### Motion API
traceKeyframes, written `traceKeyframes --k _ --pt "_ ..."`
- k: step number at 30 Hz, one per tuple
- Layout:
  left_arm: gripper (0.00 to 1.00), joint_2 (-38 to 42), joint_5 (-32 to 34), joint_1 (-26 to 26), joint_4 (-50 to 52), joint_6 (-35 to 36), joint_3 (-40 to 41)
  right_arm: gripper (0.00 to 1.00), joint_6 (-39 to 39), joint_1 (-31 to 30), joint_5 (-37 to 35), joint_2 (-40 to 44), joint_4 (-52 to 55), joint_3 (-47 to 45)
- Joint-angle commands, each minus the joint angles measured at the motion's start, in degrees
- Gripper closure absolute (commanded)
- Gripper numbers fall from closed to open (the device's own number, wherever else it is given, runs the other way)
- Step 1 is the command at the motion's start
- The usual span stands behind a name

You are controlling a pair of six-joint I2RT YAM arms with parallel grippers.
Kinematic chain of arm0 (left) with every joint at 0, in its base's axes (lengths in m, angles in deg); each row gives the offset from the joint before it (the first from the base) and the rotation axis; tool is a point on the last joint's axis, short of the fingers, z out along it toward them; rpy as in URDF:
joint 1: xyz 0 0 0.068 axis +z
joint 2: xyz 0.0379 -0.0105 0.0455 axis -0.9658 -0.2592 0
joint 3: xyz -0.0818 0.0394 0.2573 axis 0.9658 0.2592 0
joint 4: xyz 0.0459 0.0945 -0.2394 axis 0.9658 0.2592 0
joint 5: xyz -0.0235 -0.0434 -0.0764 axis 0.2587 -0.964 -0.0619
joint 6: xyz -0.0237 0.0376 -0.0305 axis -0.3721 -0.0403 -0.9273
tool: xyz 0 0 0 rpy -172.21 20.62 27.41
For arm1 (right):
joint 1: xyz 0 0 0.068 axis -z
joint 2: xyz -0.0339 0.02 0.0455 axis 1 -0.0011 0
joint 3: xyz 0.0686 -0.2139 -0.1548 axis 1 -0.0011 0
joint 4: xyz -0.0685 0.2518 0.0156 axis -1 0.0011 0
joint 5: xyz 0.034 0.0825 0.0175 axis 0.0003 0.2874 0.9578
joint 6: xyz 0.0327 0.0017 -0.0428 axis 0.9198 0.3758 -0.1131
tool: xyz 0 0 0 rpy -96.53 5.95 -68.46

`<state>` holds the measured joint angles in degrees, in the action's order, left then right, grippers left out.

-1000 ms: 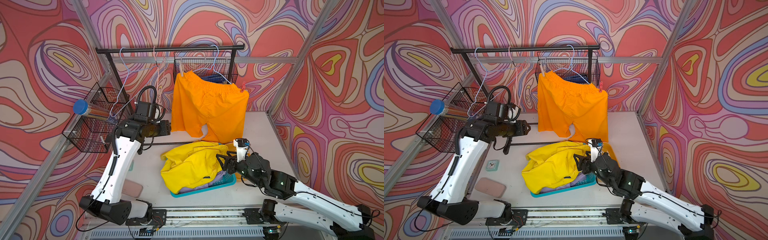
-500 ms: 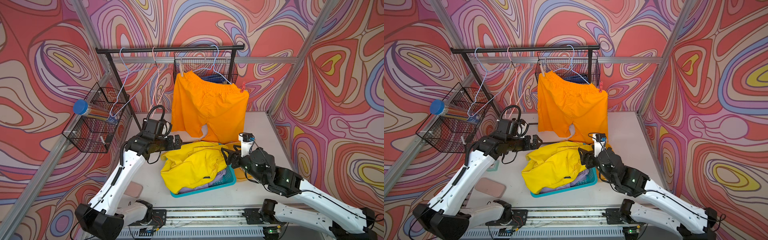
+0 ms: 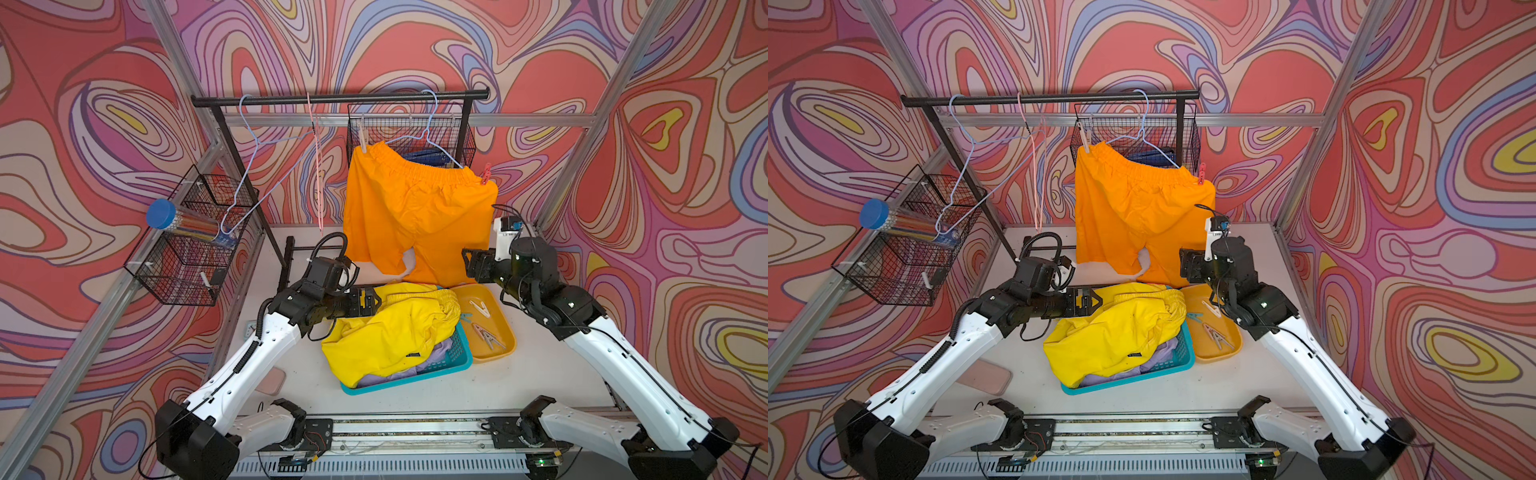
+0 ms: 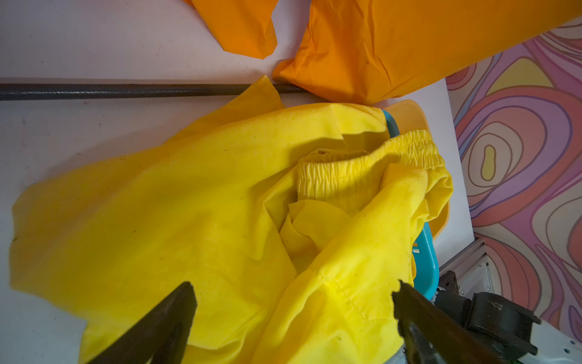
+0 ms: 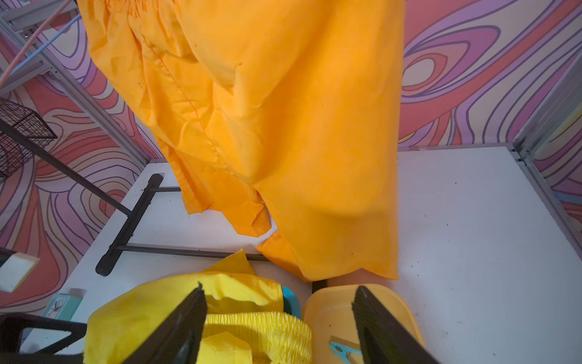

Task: Remove the clothespins securing shorts to the hanger
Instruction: Pick up the hanger from the clothesline.

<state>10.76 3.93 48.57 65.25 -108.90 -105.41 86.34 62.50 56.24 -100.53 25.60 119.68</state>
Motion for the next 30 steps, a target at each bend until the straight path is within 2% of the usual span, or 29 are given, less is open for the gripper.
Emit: traceKeyframes --k 1,4,9,12,18,22,26,30 --pt "0.0 1.5 -0.1 -1.9 -3.8 0.1 1.7 0.24 -1.5 3.8 4.3 -2.6 1.2 3.5" --pt "0.0 1.8 0.0 -2.7 -5.5 1.6 3.1 0.24 -1.7 7.0 5.6 -4.1 0.0 3.9" --pt "0.0 1.3 -1.5 -2.7 -9.5 1.6 5.5 0.24 -5.0 15.6 9.7 -7.4 -0.7 8.0" --pt "0.0 0.1 -3.4 -2.8 -12.5 0.2 6.9 0.23 -10.0 17.9 9.3 -9.9 -1.2 11.1" --pt "0.0 -0.5 -3.7 -2.9 -14.5 -1.3 8.4 0.22 -23.1 19.2 13.5 -13.1 -4.8 14.3" --pt "0.0 0.1 -3.6 -3.0 -15.7 -2.0 10.0 0.22 -27.1 20.9 21.6 -13.0 -6.5 16.4" --pt "0.0 0.6 -3.0 -3.1 -16.2 -1.9 11.2 0.23 -30.1 22.3 26.7 -15.6 -4.5 21.7" --pt "0.0 0.7 -3.7 -3.0 -15.8 -1.6 11.3 0.24 -33.0 24.5 39.9 -18.2 -0.7 27.5"
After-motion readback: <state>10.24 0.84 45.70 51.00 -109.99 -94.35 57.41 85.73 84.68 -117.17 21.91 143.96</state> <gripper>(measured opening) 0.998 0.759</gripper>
